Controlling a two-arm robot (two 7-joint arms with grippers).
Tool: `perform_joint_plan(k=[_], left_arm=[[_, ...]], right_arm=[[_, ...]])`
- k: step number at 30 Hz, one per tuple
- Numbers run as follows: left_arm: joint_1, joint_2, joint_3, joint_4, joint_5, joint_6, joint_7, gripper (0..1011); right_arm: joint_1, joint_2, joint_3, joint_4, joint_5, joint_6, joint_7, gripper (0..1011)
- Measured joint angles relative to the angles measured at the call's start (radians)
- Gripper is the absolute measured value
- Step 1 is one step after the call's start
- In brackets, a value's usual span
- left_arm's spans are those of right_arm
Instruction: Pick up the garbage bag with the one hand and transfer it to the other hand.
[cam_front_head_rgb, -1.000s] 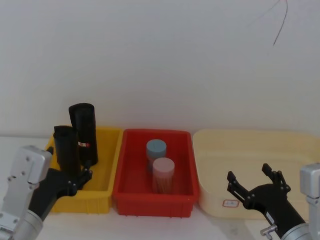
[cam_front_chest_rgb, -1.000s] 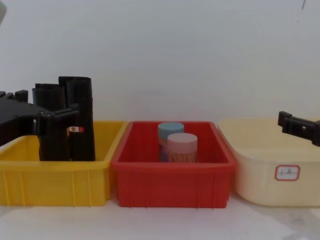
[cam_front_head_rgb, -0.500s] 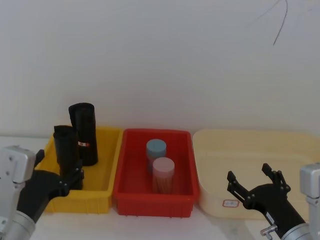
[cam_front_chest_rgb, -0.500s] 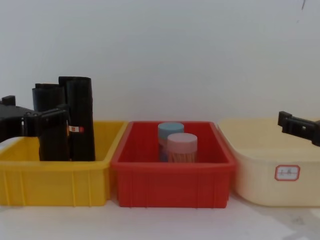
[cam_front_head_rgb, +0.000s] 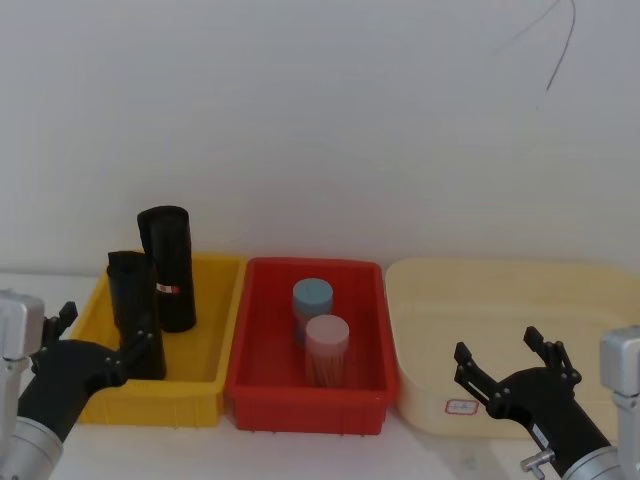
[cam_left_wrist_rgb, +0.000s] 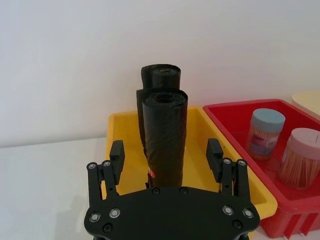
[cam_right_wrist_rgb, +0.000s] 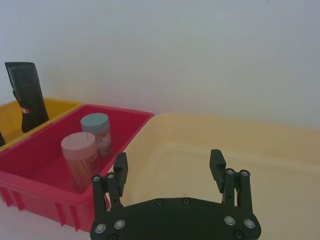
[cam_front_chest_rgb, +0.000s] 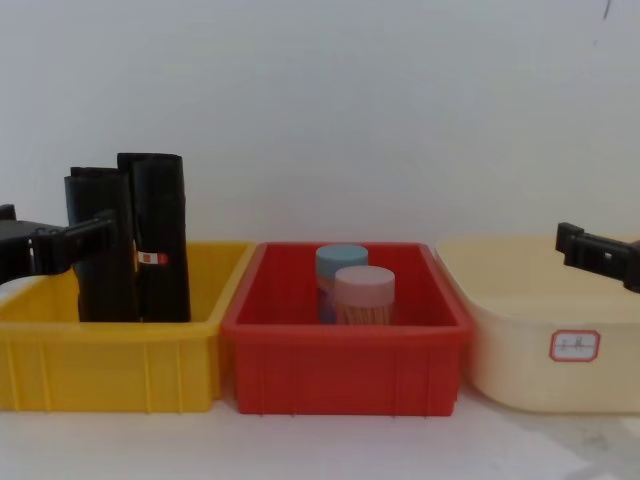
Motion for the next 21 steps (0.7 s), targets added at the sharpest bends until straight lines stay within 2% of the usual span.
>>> perform_joint_plan(k=[21], left_arm=[[-0.09, -0.039, -0.004, 0.104, -0.016, -0.026, -0.058, 1001]], right_arm=[[0.0, 0.0, 0.0, 0.0, 0.0, 0.0, 0.0, 1001]])
